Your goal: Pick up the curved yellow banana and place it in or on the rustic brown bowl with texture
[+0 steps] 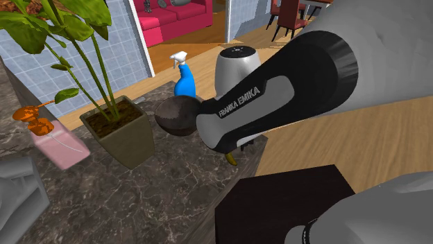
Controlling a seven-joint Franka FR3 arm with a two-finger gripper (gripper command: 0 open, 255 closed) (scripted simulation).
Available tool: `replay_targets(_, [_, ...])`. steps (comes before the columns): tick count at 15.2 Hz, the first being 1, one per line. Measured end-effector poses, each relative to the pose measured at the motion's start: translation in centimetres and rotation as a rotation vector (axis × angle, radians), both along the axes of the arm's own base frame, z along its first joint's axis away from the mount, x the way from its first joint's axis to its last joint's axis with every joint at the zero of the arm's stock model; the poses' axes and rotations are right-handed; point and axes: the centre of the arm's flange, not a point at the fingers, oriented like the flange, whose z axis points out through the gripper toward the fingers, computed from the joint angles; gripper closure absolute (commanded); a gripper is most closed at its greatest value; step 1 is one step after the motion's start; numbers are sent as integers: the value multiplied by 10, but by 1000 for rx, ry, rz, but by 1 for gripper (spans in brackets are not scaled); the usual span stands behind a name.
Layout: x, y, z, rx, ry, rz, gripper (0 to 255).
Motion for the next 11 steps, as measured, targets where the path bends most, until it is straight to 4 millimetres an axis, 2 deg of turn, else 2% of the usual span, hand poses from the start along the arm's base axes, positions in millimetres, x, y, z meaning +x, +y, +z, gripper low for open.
replay_targets(9, [2,1,1,0,0,0,255])
replay_targets(10, [3,2,3,1,-4,1,0])
replay_targets(11, [3,2,3,2,-7,1,0])
